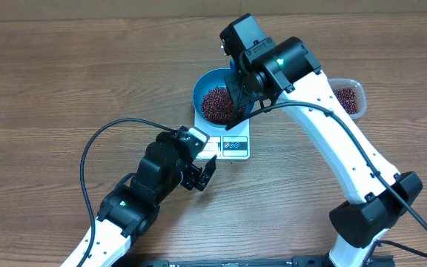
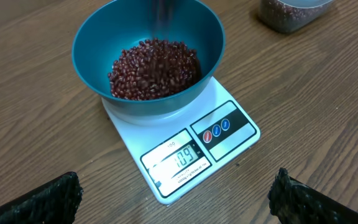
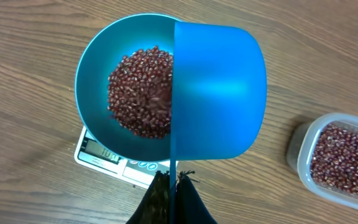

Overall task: Scoop item into bowl and weigh 150g on scale
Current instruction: 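Tilt the scoop with the right gripper to pour beans into the bowl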

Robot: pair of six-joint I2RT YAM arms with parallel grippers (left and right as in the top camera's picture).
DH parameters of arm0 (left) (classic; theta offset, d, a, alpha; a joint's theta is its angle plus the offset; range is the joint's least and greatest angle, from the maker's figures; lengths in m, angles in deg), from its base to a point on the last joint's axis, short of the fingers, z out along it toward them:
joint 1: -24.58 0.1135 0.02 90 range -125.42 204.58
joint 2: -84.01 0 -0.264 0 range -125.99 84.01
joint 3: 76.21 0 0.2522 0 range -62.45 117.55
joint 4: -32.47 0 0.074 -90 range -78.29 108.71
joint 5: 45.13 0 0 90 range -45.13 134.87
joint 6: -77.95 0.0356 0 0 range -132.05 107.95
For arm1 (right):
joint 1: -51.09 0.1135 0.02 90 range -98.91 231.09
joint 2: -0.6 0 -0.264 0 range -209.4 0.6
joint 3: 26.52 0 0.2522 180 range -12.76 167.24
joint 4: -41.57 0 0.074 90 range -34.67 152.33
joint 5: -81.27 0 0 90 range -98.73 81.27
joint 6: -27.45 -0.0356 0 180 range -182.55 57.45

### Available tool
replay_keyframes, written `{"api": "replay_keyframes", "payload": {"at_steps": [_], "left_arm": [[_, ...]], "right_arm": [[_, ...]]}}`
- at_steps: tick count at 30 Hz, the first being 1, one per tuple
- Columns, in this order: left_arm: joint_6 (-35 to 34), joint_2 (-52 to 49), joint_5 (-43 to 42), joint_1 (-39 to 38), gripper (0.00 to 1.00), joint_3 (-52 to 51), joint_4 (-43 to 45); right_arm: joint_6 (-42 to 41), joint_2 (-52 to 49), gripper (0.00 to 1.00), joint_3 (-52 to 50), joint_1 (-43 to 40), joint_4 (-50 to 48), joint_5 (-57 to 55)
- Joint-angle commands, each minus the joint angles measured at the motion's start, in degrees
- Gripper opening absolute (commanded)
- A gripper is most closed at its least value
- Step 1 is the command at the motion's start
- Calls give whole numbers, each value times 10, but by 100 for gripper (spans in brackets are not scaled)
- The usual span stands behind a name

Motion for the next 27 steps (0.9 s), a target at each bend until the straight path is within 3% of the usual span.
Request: {"api": "replay_keyframes", "payload": {"at_steps": [1,15,27], "left_arm": [[7,-3,6,4,100,-1,2],[7,-3,6,4,100,-1,2],[7,-3,6,4,100,-1,2]], "right_arm": [[-17,19,4,20,11,-4,-40],[-33,19,4,20,52,-12,-122],[-38,19,4,20,52,-19,-127]]}}
